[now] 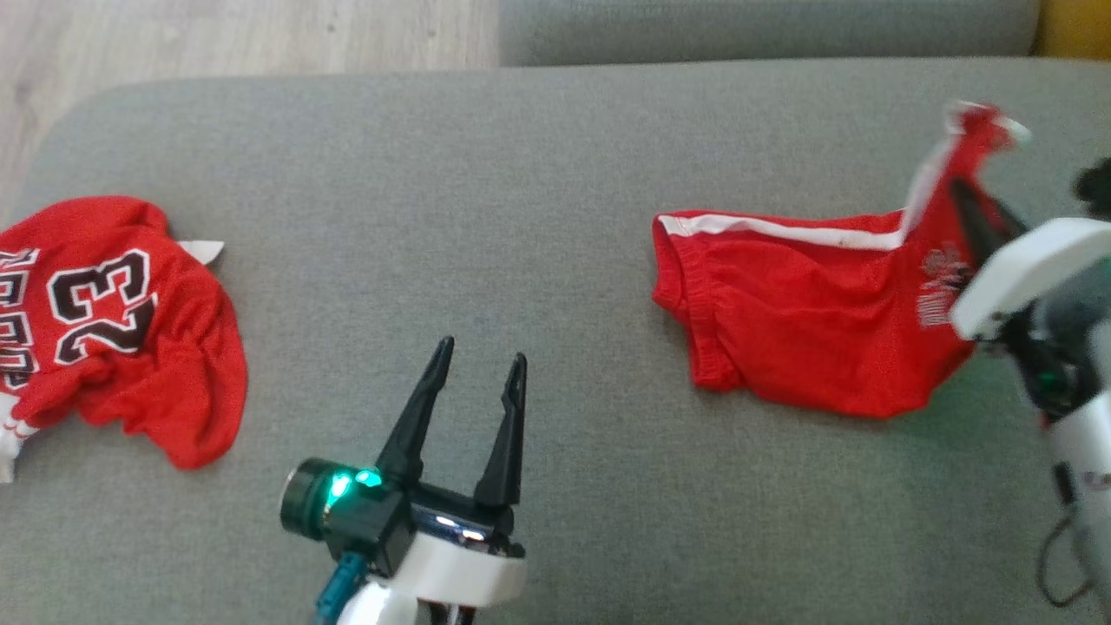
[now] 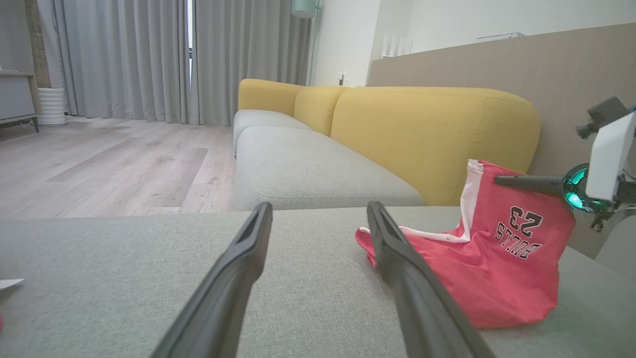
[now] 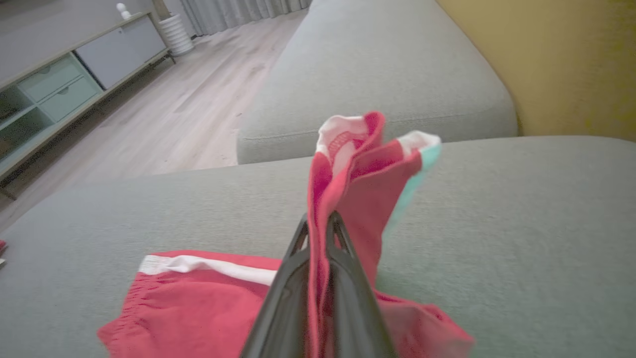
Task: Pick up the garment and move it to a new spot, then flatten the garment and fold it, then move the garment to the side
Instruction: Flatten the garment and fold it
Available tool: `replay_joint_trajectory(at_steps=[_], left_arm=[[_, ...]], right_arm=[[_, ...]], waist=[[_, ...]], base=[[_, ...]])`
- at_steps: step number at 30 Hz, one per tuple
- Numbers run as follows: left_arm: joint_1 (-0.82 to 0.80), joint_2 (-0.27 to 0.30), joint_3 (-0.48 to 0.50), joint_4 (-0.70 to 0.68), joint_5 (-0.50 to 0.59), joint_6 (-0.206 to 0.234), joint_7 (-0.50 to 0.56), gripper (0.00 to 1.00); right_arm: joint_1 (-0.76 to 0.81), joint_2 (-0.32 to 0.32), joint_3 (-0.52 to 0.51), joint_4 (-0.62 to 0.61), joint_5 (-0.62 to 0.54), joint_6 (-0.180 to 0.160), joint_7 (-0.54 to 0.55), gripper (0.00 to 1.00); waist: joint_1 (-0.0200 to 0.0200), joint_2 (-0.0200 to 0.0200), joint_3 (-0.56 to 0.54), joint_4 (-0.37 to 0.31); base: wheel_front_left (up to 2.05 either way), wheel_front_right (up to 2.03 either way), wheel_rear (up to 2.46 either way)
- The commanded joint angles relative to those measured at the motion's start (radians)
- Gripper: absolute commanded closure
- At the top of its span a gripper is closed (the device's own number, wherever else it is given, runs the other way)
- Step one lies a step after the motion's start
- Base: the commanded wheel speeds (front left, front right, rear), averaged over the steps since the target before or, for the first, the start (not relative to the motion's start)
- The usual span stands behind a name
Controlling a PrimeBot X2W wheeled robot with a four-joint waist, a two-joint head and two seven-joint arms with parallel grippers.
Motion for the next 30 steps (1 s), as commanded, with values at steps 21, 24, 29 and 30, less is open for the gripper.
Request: replay_joint_trajectory(at_steps=[21, 24, 29, 30], left_arm=[[-0.004, -0.005, -0.01, -0.024, -0.052, 0.029, -0.005, 0.0], [0.002, -0.005, 0.003, -0.028, -0.051, 0.035, -0.005, 0.0], [0.026, -0.005, 0.024, -0.031, -0.048, 0.041, -0.005, 0.0], [0.032, -0.005, 0.028, -0.031, -0.047, 0.043, -0.005, 0.0]], right_arm=[[0.063, 0.222, 0.118, -0.264, -0.017, -0.001, 0.054, 0.0], [0.115, 0.179, 0.063, -0.329, -0.026, -0.001, 0.02, 0.0], [0.228, 0.132, -0.035, -0.407, -0.044, -0.001, -0.065, 0.0], [0.251, 0.127, -0.045, -0.418, -0.047, -0.001, -0.087, 0.0]], waist=[[0.0001, 0.0, -0.013, 0.074], [0.0001, 0.0, -0.02, 0.051], [0.0001, 0.0, -0.048, 0.007], [0.0001, 0.0, -0.053, -0.001]], base=[[0.0, 0.0, 0.0], [0.0, 0.0, 0.0], [0.0, 0.0, 0.0], [0.0, 0.0, 0.0]])
